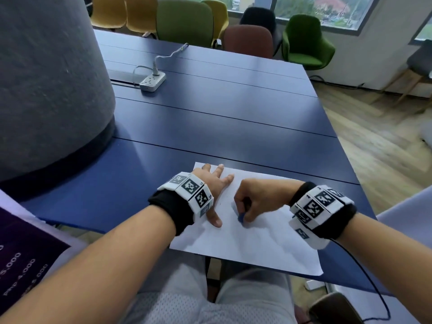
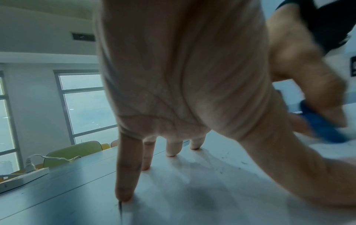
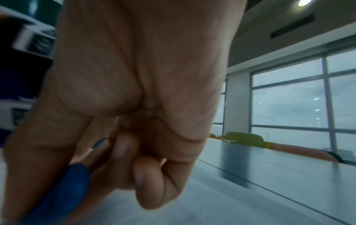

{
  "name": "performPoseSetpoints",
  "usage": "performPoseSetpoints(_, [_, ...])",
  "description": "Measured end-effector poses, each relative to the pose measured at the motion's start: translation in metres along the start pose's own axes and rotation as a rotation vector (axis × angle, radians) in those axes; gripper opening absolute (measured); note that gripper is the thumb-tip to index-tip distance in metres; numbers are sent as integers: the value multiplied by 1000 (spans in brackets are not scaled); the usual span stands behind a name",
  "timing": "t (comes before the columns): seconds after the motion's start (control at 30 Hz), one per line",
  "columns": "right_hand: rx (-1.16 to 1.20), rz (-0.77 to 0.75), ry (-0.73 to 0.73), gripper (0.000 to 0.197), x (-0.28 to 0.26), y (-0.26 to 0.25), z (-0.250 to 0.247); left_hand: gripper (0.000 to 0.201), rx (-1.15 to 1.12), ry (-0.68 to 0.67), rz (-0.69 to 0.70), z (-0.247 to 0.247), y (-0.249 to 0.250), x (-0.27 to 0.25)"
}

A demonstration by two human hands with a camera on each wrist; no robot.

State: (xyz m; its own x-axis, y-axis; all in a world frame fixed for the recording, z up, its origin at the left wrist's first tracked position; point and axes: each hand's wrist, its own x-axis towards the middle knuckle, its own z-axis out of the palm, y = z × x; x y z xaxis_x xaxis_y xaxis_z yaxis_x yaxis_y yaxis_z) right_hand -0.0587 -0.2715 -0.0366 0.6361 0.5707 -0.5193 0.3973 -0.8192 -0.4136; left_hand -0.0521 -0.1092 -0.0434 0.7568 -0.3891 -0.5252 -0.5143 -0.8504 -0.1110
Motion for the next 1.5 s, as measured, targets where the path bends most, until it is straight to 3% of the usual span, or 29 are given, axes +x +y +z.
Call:
performPoseSetpoints(0.07, [-21,-3,-80,10,-3,-3,0,135,-8,-3,-2,-1,0,1])
performPoseSetpoints(0.2, [-1,37,188,15,-1,6,-1,135,-17,-14,3,0,-1,2])
performPoseSetpoints(0.33, [25,-25,-72,9,-10,-4,11,136,-10,-7,1,-1,0,0])
performPoseSetpoints(0.5, [19,-7,110,11,-9,1,12,136,-22,-13,-3,1,0,2])
performPoseSetpoints(0.63, [-2,-21,-16,11,-12,-5,15,134,-6,0,-1,-1,1,0])
performPoseSetpoints(0.83, [-91,159,382,18,17,27,-21,132,-15,18,8,1,-1,-1])
performPoseSetpoints(0.9, [-73,185,450,20,21,35,-23,133,-10,16,6,1,0,-1])
performPoseSetpoints(1.1, [-108,29,223,12,14,17,-12,132,-1,28,8,2,-2,1])
performPoseSetpoints(1.23, [-96,122,414,20,19,32,-18,132,-7,32,8,3,-1,1])
performPoseSetpoints(1.4, [-78,62,220,18,11,22,-12,134,-4,25,10,3,-1,3])
performPoseSetpoints(1.5, [-117,148,386,17,13,29,-17,134,-22,32,10,4,-2,4])
